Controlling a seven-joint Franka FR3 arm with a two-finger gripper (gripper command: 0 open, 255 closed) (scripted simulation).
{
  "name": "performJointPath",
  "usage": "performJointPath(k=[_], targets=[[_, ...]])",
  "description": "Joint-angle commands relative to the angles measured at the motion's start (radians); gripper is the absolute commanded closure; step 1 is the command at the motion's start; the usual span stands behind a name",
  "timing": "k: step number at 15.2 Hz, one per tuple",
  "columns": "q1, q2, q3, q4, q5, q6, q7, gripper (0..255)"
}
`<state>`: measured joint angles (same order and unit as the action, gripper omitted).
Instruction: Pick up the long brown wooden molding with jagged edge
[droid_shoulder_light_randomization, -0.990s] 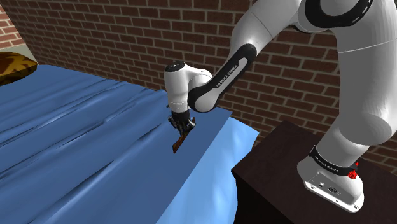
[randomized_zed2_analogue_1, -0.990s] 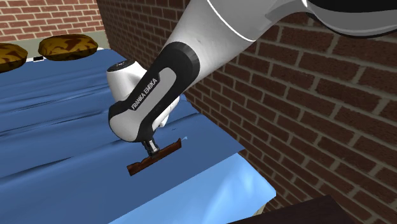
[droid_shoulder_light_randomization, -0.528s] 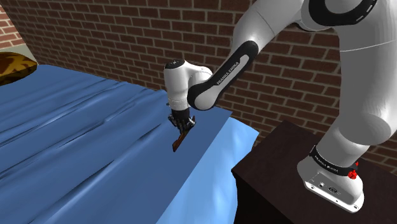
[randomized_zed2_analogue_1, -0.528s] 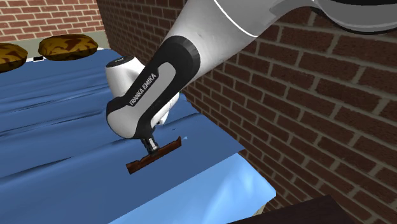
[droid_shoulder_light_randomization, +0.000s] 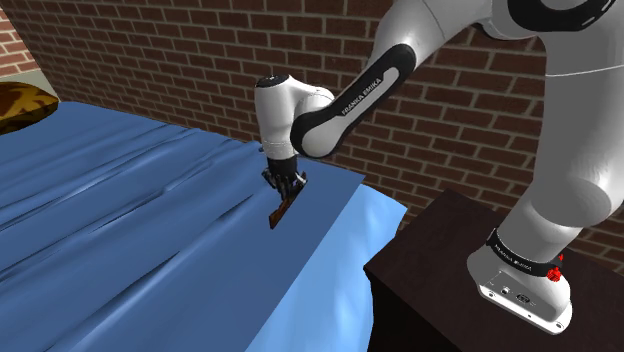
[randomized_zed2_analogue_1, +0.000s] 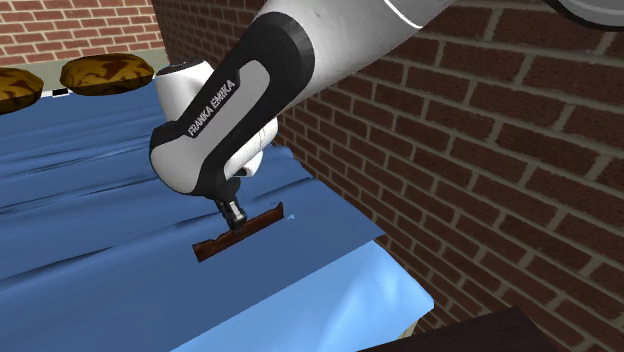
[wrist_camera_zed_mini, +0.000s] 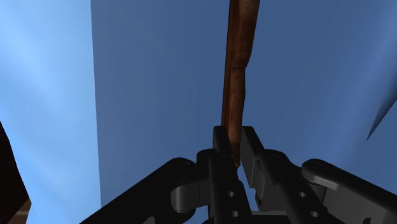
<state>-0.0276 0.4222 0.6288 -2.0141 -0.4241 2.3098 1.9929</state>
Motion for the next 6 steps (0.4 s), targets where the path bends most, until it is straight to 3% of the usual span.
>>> performJointPath(k=[1,6], targets=[[-0.009,-0.020,0.011,0.001,0.018,-0.018,-0.013,255],[-0.021,-0.050,0.026,0.008,0.045,-0.048,-0.032,255]])
